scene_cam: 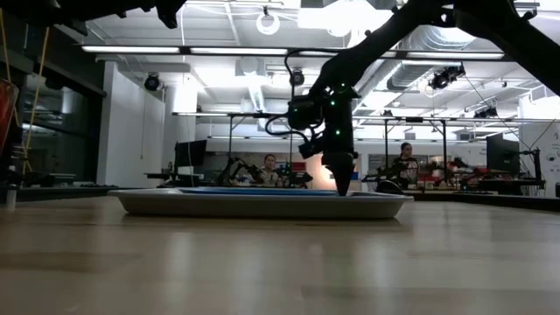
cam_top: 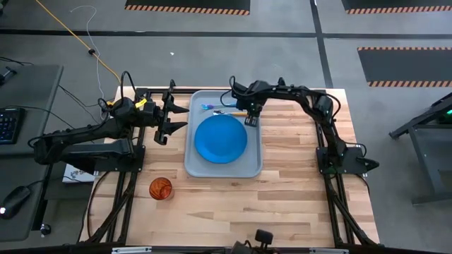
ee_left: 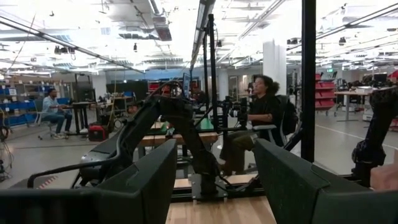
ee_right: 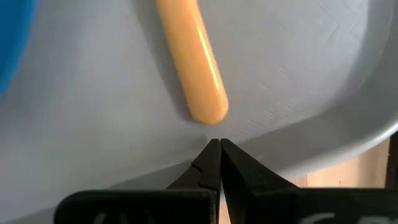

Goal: Pick and place plate/cup/fork/spoon on tray
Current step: Put the yellow spoon on the gray serving tray to the left of the blue fork

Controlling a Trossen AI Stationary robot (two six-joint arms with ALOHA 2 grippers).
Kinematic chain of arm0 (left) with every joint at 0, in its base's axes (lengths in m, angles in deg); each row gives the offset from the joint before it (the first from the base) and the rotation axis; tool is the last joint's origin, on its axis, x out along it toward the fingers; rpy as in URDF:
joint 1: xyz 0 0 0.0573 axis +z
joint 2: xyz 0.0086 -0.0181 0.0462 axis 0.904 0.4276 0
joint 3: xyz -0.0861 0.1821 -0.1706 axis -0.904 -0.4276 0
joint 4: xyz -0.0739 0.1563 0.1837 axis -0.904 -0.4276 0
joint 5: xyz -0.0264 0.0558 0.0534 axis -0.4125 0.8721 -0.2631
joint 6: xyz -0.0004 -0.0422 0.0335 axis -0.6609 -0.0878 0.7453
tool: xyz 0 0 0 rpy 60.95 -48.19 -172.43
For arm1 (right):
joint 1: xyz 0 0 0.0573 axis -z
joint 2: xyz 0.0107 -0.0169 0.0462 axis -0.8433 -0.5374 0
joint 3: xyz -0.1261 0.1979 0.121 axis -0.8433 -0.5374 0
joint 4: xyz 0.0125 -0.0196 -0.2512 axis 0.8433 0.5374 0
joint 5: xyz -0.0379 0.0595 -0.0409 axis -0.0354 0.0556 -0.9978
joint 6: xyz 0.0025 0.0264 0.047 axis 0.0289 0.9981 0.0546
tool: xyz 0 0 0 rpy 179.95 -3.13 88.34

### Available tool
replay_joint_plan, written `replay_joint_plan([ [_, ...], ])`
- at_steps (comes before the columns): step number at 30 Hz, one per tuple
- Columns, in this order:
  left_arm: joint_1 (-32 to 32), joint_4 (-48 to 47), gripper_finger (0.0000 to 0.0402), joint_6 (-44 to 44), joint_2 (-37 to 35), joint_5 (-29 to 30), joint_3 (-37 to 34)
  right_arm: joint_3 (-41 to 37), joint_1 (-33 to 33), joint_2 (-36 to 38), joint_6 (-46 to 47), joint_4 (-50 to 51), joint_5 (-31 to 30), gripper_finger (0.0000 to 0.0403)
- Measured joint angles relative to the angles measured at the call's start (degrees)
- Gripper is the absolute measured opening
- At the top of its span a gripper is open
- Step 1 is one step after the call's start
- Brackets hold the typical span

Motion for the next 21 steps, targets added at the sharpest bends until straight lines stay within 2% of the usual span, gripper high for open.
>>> replay_joint_plan([
  [15, 0.0, 0.0, 0.0204, 0.0, 0.0, 0.0, 0.0, 0.0, -1.0, 0.0, -0.5, -1.9, -2.1, 0.0000],
  [21, 0.0, 0.0, 0.0204, 0.0, 0.0, 0.0, 0.0, 0.0, -1.0, 0.0, -0.4, -2.0, 0.3, 0.0000],
])
